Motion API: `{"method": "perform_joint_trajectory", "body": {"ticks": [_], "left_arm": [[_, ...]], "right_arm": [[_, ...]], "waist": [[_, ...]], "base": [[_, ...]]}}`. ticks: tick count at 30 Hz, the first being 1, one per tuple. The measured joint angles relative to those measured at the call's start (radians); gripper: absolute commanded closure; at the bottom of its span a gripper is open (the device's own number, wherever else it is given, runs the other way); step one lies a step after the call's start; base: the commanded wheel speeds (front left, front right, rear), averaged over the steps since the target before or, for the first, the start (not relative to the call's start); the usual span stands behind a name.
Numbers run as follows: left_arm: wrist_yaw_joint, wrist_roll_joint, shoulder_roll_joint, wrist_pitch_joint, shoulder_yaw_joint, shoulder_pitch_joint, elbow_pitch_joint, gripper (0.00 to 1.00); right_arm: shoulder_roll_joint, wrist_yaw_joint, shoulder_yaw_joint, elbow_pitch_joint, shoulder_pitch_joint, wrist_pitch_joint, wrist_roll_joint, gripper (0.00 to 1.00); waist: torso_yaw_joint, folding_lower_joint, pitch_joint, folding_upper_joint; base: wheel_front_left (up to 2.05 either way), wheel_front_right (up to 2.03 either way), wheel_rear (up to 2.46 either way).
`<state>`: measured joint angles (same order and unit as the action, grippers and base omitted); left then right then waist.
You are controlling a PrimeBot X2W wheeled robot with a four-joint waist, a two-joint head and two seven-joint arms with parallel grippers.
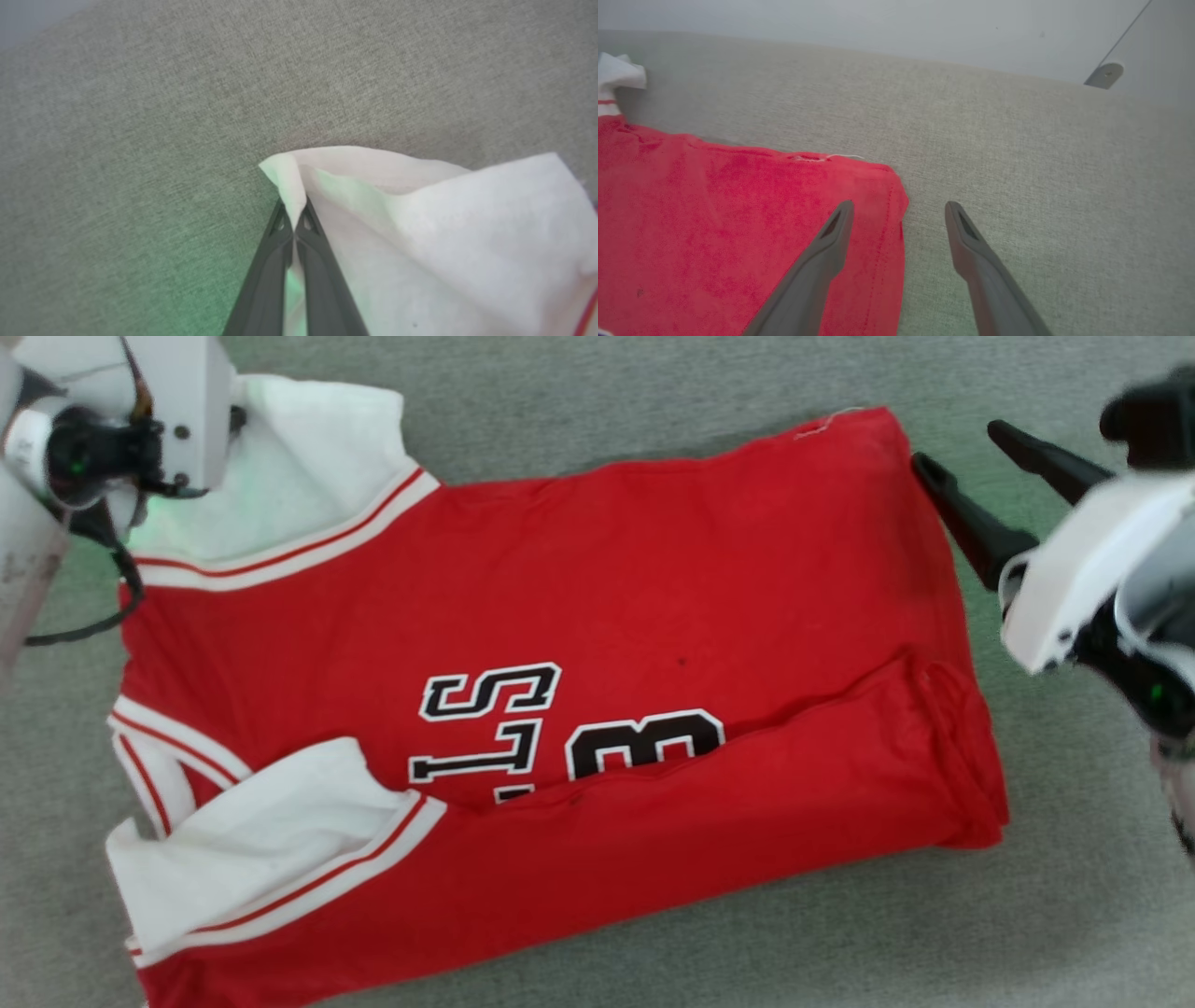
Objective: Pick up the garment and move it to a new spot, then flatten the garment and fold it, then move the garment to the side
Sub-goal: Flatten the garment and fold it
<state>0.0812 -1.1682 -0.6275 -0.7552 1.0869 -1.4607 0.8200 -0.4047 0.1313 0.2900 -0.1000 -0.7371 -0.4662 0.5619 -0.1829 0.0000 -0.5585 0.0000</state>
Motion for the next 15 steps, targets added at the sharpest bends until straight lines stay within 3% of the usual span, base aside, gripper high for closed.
{"method": "perform_joint_trajectory", "body": {"ticks": [6, 13, 14, 15], "left_arm": [[0.013, 0.0, 0.031, 0.024, 0.0, -0.012, 0.02, 1.0], [0.026, 0.0, 0.053, 0.053, -0.001, -0.022, 0.044, 1.0], [0.029, 0.0, 0.056, 0.058, 0.0, -0.024, 0.049, 1.0], [0.03, 0.0, 0.059, 0.062, 0.0, -0.025, 0.053, 1.0]], "right_arm": [[-0.024, 0.0, 0.111, -0.153, -0.149, -0.135, 0.094, 0.0], [-0.024, 0.0, 0.238, -0.337, -0.291, -0.216, 0.166, 0.0], [-0.022, 0.0, 0.252, -0.359, -0.308, -0.23, 0.176, 0.16], [-0.022, 0.0, 0.27, -0.374, -0.324, -0.246, 0.189, 0.63]], "waist": [[0.029, 0.0, -0.006, 0.0], [0.048, 0.0, -0.019, 0.0], [0.05, 0.0, -0.02, 0.0], [0.053, 0.0, -0.021, 0.0]], "base": [[0.0, 0.0, 0.0], [0.0, 0.0, 0.0], [0.0, 0.0, 0.0], [0.0, 0.0, 0.0]]}}
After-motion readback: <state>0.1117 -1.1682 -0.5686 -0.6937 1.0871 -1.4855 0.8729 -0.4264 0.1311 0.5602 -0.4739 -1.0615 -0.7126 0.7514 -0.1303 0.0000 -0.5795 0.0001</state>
